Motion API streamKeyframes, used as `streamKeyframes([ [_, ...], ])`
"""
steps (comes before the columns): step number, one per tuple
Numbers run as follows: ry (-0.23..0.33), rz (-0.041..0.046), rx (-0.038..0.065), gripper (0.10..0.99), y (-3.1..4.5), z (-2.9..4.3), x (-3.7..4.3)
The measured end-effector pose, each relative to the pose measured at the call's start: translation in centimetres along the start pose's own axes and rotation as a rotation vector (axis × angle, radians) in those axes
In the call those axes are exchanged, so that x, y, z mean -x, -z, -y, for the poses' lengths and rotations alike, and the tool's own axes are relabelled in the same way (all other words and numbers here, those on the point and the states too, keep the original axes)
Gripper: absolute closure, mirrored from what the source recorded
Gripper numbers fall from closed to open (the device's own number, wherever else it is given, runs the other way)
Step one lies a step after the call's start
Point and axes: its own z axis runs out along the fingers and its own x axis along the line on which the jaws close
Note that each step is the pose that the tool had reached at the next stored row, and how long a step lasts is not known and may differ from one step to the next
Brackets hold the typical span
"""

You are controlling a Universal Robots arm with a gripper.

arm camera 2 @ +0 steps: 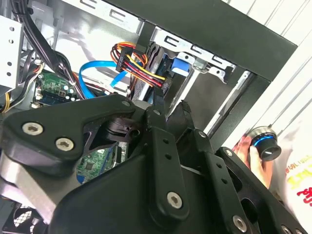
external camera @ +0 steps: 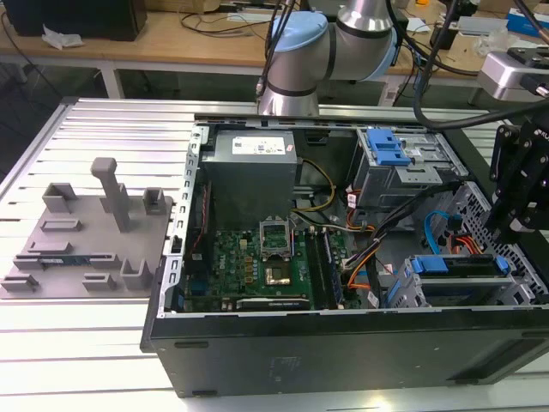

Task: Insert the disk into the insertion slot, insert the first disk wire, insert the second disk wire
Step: 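Insert the second disk wire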

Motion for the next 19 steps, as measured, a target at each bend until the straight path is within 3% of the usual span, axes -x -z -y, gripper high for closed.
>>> streamKeyframes([
  [11,0.0,-0.0006,0.0,0.784,0.01,-0.01,0.19],
  [12,0.0,-0.0133,0.001,0.784,0.06,-0.06,0.71],
  [13,0.001,-0.0424,0.004,0.784,0.16,-0.13,1.44],
  [14,0.001,-0.0653,0.008,0.784,0.21,-0.19,1.99],
  [17,0.002,-0.1082,0.013,0.784,0.36,-0.34,3.43],
  [19,0.002,-0.1223,0.012,0.784,0.45,-0.55,4.2],
])
